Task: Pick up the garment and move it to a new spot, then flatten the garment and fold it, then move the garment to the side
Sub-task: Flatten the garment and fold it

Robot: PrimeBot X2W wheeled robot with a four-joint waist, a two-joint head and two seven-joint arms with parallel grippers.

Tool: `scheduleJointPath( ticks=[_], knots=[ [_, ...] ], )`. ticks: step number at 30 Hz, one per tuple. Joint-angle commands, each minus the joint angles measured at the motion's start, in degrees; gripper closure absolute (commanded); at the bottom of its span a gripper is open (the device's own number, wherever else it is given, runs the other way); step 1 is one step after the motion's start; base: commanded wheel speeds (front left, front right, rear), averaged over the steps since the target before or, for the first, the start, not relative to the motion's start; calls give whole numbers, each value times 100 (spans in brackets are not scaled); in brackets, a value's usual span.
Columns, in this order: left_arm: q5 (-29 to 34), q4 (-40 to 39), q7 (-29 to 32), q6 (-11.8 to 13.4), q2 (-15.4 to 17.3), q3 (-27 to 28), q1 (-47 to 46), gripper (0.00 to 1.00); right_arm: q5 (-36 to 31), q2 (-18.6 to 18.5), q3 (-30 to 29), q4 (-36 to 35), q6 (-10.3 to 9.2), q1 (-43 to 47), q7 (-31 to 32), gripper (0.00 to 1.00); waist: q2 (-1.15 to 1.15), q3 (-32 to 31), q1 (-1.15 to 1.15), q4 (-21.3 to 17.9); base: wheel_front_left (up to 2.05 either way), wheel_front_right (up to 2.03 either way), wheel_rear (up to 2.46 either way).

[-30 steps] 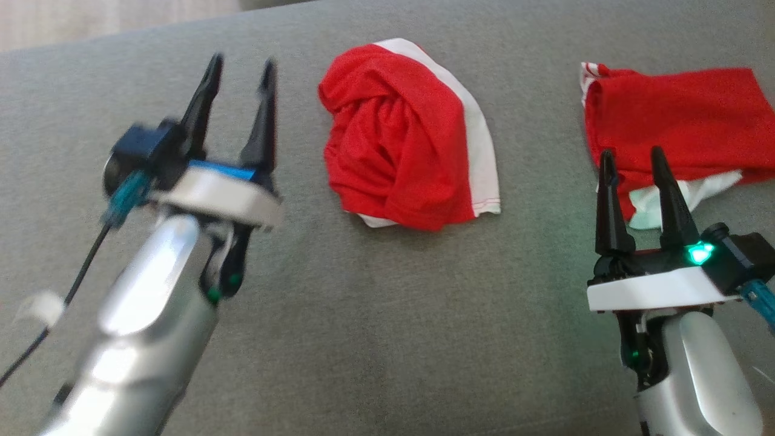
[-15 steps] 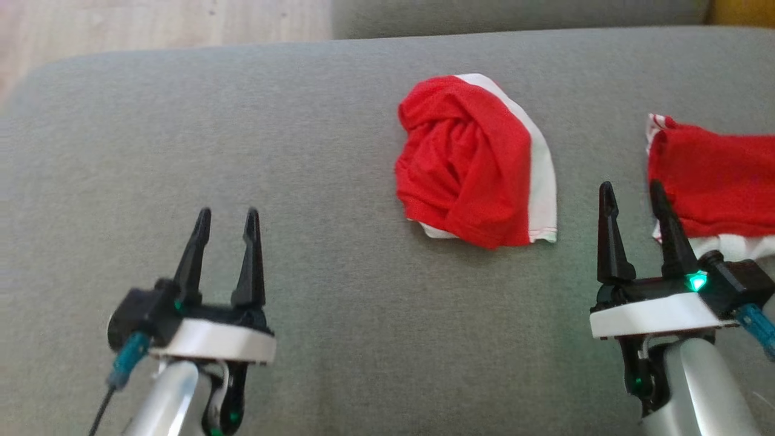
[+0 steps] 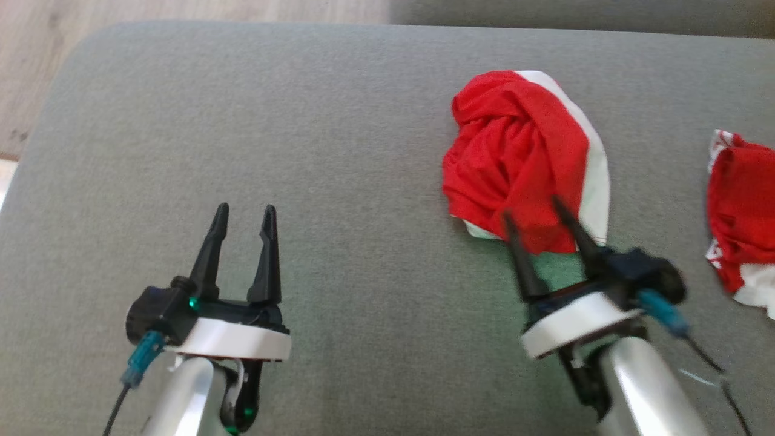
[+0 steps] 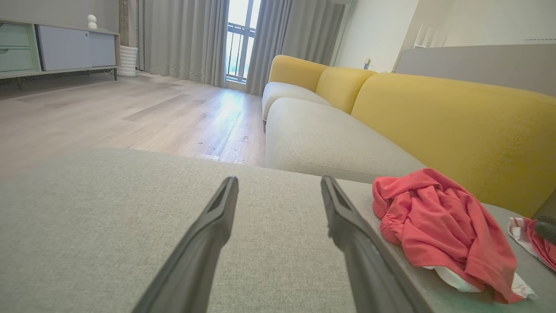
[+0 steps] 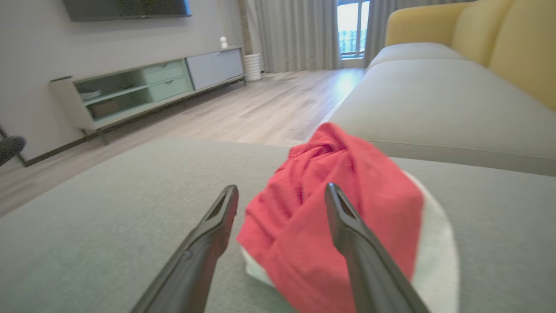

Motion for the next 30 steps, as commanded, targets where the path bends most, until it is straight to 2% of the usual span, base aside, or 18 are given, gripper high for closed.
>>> scheduleJointPath(
  ticks=[1,3,7,17,18,19,23,25,30],
  knots=[
    [60,-117,-53,-32,-16,232,-201,0,-88,-13,318,-66,39,-292,67,0,0,63,0,114,0,0,0],
    [91,-79,-53,-77,-85,242,-220,0,-402,-13,555,155,39,-471,134,0,0,101,0,201,0,0,0],
    [117,4,-53,-144,-176,270,-264,0,-957,-13,669,790,39,-827,381,0,0,158,0,364,0,0,0],
    [140,152,-53,-215,-260,314,-321,0,-2127,-13,491,2123,39,-1501,1047,0,0,266,0,647,0,0,0],
    [143,169,-53,-219,-264,304,-328,0,-2145,-13,493,2232,39,-1559,1081,31,0,270,0,668,0,0,0],
    [142,182,-53,-222,-269,297,-332,0,-2138,-13,497,2290,39,-1626,1049,100,0,271,0,684,0,0,0],
    [128,217,-53,-230,-281,302,-337,0,-1762,-13,509,2243,39,-1847,703,100,0,228,0,692,0,0,0],
    [145,244,-53,-233,-285,330,-333,0,-1084,-13,687,1982,39,-2000,310,100,0,147,0,638,0,0,0],
    [190,249,-53,-236,-289,390,-281,0,141,-12,1108,1162,39,-2390,-182,100,0,-42,0,476,0,0,0]
  ],
)
